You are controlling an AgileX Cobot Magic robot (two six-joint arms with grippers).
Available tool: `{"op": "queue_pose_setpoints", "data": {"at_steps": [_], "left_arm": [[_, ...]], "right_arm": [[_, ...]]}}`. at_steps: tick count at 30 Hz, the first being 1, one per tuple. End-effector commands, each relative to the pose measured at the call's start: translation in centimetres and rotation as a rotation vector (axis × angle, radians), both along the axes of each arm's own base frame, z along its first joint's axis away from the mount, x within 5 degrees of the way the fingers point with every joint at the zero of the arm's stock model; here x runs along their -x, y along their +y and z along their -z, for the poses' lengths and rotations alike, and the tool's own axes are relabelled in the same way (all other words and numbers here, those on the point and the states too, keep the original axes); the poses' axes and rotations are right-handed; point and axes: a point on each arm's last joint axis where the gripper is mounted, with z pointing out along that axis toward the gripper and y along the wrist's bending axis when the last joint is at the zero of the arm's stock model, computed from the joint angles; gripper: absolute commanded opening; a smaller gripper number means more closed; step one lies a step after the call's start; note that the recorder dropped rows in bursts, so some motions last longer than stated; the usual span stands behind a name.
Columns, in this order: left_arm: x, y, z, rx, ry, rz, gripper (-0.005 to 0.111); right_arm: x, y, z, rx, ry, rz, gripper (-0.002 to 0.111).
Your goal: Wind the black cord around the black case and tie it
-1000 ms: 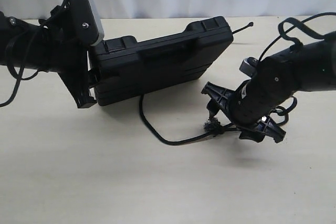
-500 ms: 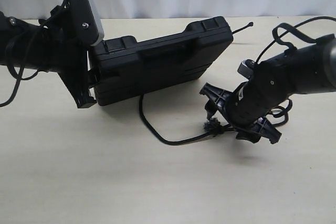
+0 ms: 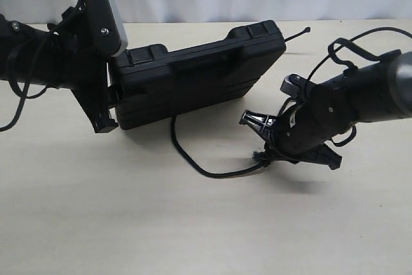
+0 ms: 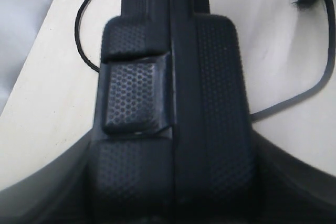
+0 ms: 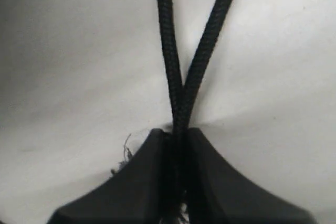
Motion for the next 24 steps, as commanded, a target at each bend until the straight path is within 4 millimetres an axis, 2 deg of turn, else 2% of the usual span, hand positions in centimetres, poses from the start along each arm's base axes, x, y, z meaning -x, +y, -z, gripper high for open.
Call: {"op": "queue_pose_setpoints", "data": {"at_steps": [1,5,8,11,16,22,24], "left_arm": [[-0.1,0.1,-0.3,-0.003,-0.026,-0.026,0.0],[-0.1,0.1,-0.3,0.015,-0.013,-0.045,0.0],[-0.1,0.1,-0.3,0.031,-0.002,-0.061,0.0],[-0.3,0.3,-0.3,0.036,-0.012,-0.088,0.0],[-0.5,0.4,-0.6,0.098,-0.007,-0.165,0.0],[-1.4,0.3,1.4,0.124,0.063,-0.221,0.0],[-1.5,0.4,1.3,0.117,0.051,-0.236,0.0]], "right_arm": [[1.9,-0.5,-0.5,-0.067,-0.225,-0.107,0.004],[4.0,-0.9,-0.6,-0.145,-0.425,-0.189,0.004],[6.0,-1.4,-1.0,-0.119,-0.558,-0.315,0.004],[7.4,-2.0,-0.9,-0.039,-0.584,-0.43,0.004],[8.1,-1.8,-1.1,0.003,-0.627,-0.576,0.004],[8.5,-1.1,-1.3,0.001,-0.677,-0.742,0.004],[8.6,-0.8,-1.7,-0.013,-0.728,-0.787,0.004]]}}
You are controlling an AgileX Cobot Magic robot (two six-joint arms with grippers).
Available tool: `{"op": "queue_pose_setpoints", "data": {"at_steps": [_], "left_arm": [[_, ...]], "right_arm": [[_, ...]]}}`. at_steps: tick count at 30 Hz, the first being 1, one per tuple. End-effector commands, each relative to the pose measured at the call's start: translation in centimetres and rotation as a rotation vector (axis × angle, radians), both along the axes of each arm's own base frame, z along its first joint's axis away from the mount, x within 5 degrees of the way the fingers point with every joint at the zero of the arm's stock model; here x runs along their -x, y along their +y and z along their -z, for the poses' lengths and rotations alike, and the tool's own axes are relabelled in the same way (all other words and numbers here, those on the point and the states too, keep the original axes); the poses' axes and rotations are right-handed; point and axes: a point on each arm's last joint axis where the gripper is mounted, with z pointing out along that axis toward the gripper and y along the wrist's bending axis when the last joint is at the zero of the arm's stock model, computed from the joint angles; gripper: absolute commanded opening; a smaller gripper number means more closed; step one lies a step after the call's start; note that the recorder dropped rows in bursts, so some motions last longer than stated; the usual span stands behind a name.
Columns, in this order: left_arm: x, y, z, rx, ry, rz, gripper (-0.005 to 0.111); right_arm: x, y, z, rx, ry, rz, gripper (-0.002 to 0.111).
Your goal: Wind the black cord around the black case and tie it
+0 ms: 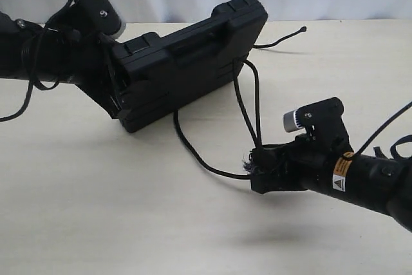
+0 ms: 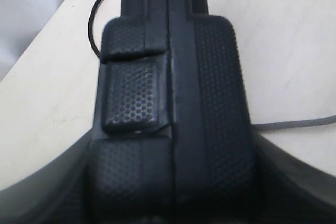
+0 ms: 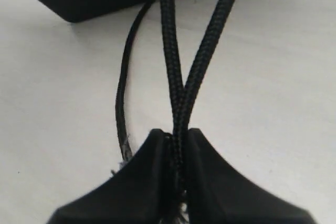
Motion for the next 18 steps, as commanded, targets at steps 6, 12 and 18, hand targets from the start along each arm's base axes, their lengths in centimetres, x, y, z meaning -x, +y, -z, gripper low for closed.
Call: {"op": "queue_pose_setpoints", "data": {"at_steps": [6,12,18], "left_arm": [[-0.5,0.3,0.5,-0.021,-0.011,-0.051,0.0],[-0.5,0.3,0.5,-0.042,-0.021,-0.029,0.0],[-0.3,0.0,0.6,-0.059,-0.02,0.04,0.0]], "right_arm": [[1.0,1.0,-2.0,0.016,-0.176,-0.178,0.004],[1.8,1.9,-2.6,0.103,-0.233,-0.221,0.004],[1.5,1.3,-2.2,0.187,-0.221,-0.148,0.004]]}}
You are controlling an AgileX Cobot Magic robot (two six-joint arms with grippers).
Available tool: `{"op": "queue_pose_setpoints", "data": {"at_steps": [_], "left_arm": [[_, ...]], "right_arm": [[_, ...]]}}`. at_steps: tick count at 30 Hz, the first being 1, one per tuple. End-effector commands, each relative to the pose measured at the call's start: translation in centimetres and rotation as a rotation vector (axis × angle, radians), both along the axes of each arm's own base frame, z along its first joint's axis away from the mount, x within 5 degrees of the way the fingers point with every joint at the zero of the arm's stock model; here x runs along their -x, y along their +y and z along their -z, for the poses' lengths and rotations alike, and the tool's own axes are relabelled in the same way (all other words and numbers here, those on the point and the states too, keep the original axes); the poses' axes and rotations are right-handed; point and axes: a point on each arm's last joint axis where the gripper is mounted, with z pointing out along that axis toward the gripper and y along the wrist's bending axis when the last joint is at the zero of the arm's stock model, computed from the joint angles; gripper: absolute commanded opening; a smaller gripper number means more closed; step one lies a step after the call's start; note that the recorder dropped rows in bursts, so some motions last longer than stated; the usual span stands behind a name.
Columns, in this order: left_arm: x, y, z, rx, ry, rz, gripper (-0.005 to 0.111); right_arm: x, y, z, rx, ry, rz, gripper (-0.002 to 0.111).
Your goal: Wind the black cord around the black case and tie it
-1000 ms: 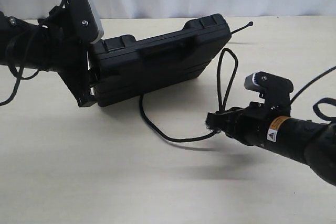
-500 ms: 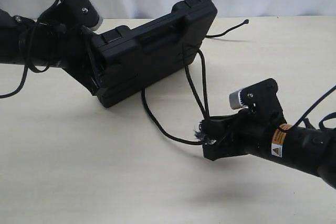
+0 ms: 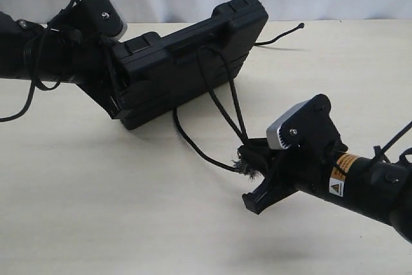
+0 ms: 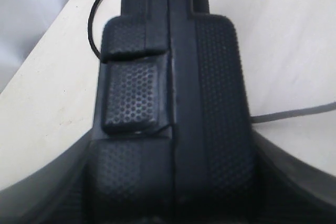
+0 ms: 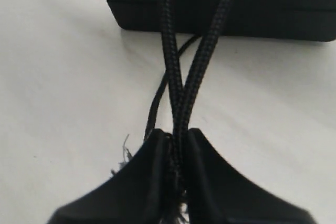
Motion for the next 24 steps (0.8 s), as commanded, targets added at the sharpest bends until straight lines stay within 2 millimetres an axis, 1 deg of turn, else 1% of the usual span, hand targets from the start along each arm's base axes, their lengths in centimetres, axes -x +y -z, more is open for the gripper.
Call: {"op": "queue_pose_setpoints", "data": {"at_steps": [1,6,12,16,24], "left_arm": [[-0.1,0.0,0.5,-0.03,0.002,0.024,0.0],[-0.1,0.0,0.5,-0.029,0.003,0.025,0.0],[-0.1,-0.1,0.5,-0.026,0.005,0.027,0.0],[-0.1,-0.1,0.5,-0.024,0.006,0.026,0.0],[-0.1,-0.1,0.5,-0.024,0.006,0.026,0.0]], "right_arm": [[-0.1,-0.5,0.1,0.058,-0.017,0.037,0.004],[-0.4,-0.5,-0.1,0.069,-0.027,0.041,0.004],[-1.9,0.4,-1.2,0.096,-0.003,0.046,0.004],[-2.6,0.7,-1.8,0.107,0.006,0.049,0.004],[-2.6,0.9,-1.2,0.144,0.054,0.042,0.004]]}}
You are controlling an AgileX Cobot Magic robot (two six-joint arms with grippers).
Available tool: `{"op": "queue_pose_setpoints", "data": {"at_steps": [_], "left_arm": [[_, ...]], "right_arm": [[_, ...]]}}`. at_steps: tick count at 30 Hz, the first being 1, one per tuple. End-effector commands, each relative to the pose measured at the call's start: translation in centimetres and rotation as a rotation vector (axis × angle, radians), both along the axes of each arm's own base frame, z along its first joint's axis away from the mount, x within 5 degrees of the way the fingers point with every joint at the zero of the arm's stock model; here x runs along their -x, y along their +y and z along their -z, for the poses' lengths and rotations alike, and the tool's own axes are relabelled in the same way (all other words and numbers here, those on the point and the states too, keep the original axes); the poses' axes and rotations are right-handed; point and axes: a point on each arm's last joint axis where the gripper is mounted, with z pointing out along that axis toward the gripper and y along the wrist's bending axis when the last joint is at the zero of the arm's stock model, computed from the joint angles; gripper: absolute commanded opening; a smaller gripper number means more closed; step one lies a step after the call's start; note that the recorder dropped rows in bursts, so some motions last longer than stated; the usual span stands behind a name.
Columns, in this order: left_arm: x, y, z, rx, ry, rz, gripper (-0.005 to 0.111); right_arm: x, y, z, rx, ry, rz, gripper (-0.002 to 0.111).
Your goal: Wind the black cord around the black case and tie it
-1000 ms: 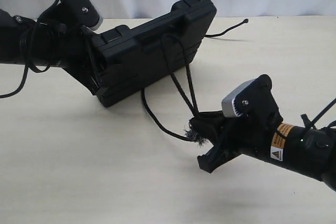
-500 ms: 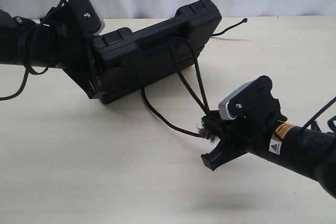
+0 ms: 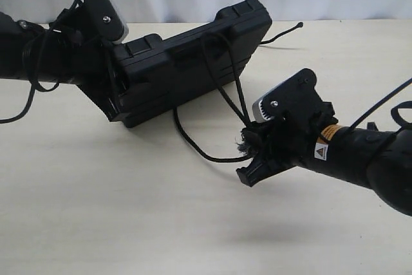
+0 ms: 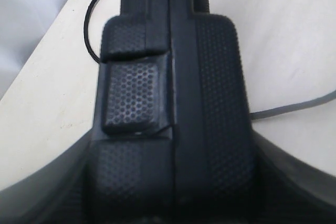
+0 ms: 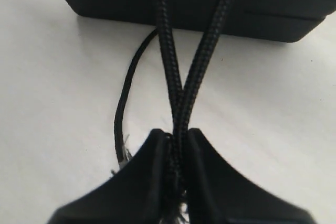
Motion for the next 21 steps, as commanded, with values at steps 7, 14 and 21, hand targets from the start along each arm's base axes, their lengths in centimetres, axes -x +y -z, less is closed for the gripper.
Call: {"op": "queue_pose_setpoints", "data": {"at_steps": [7,14,21], "left_arm": [[0.1,-0.2,0.5,0.007,0.029,0.021,0.0],[0.1,-0.3,0.5,-0.004,0.026,0.044,0.0],[0.6,-0.5,0.8,-0.062,0.034,0.155,0.0]], "right_arm": [[0.2,1.5,-0.2,0.008,0.032,-0.03,0.004],[-1.0,2.2,-1.7,-0.038,0.041,0.022,0.004],[-1.9,2.7,-2.9,-0.114,0.02,0.073,0.004]]}}
